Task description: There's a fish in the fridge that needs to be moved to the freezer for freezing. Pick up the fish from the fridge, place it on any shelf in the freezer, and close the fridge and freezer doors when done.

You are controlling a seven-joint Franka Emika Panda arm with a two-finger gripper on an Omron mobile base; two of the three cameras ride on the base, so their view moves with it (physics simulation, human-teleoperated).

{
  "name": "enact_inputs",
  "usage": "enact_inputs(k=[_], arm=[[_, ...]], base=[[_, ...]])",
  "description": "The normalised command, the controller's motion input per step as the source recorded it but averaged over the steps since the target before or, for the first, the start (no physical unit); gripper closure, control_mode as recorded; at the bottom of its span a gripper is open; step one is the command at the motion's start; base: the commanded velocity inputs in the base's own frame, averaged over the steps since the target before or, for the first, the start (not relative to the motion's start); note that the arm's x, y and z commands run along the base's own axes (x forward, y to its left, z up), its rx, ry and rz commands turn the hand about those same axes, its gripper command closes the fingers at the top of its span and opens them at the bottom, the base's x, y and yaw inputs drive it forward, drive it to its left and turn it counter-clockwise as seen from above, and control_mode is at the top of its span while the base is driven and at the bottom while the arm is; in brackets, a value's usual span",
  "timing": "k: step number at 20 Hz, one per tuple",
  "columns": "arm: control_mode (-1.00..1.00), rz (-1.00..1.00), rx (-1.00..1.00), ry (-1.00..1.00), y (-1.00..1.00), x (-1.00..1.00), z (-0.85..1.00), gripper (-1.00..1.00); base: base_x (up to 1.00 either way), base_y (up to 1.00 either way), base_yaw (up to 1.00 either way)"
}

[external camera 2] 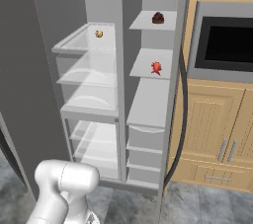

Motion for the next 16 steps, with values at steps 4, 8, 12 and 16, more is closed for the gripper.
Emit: enact_inputs(k=[4, 8, 12, 16], arm=[[-1.0, -0.01, 0.0, 0.01, 0.05, 0.24, -0.15, -1.0], [-1.0, 0.0, 0.0, 0.02, 0.0, 0.34, -0.02, -1.0], [-1.0, 0.0, 0.0, 0.09, 0.07, 0.44, -0.03, -1.0], [-1.0, -0.03, 0.0, 0.08, 0.13, 0.36, -0.09, -1.0]], base=[[0.0, 0.0, 0.0], [0.0, 0.0, 0.0], [0.0, 0.0, 0.0], [0.0, 0.0, 0.0]])
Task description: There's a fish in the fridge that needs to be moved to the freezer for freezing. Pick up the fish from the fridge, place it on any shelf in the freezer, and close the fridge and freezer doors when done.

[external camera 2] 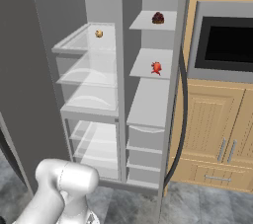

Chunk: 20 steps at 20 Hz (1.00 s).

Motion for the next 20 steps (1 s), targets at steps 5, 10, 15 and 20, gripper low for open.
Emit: enact_inputs(k=[5, 10, 15, 20], arm=[[-1.0, -0.04, 0.0, 0.11, 0.05, 0.41, -0.16, -1.0], [-1.0, -0.02, 0.0, 0.1, 0.24, 0.39, -0.41, -1.0], [-1.0, -0.03, 0.0, 0.02, 0.25, 0.34, -0.37, -1.0], [-1.0, -0.02, 0.0, 0.0, 0.35, 0.38, -0.43, -1.0]], base=[[0.0, 0.0, 0.0], [0.0, 0.0, 0.0], [0.0, 0.0, 0.0], [0.0, 0.0, 0.0]])
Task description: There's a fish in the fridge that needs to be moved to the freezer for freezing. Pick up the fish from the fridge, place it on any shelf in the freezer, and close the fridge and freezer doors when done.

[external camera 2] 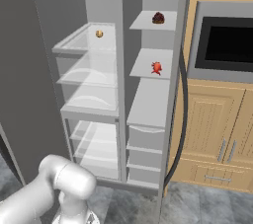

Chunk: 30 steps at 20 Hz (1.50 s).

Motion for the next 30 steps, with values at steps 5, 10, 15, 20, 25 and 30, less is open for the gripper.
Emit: enact_inputs(k=[5, 10, 15, 20, 25, 30], arm=[[-1.0, -0.03, 0.01, 0.0, -0.12, 0.35, -0.07, -1.0], [-1.0, -0.05, 0.08, 0.0, -0.65, 0.25, 0.0, -1.0], [-1.0, -0.07, 0.1, -0.01, -0.94, 0.05, -0.05, -1.0], [-1.0, -0.11, 0.08, -0.02, -0.98, 0.06, 0.0, -1.0], [-1.0, -0.1, 0.01, 0.03, -0.72, 0.45, -0.03, -1.0], [-1.0, -0.07, 0.0, -0.02, -0.59, 0.42, 0.0, -1.0]], base=[[0.0, 0.0, 0.0], [0.0, 0.0, 0.0], [0.0, 0.0, 0.0], [0.0, 0.0, 0.0], [0.0, 0.0, 0.0], [0.0, 0.0, 0.0]])
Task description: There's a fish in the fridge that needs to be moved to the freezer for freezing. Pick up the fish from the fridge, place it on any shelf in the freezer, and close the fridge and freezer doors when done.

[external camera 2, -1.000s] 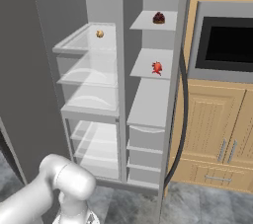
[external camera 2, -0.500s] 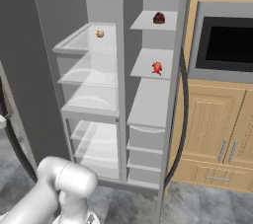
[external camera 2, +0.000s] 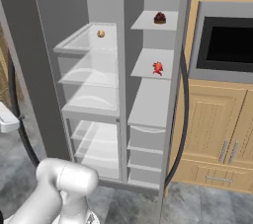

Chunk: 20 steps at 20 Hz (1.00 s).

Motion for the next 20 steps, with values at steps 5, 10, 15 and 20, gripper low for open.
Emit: enact_inputs(k=[5, 10, 15, 20], arm=[[-1.0, -0.09, 0.01, -0.04, -0.32, 0.48, 0.0, -1.0], [-1.0, -0.13, 0.0, 0.0, -0.42, 0.7, 0.0, -1.0], [-1.0, -0.14, 0.0, 0.02, -0.58, 0.7, 0.0, -1.0], [-1.0, -0.13, 0.0, 0.05, -0.5, 0.84, 0.0, -1.0]], base=[[0.0, 0.0, 0.0], [0.0, 0.0, 0.0], [0.0, 0.0, 0.0], [0.0, 0.0, 0.0]])
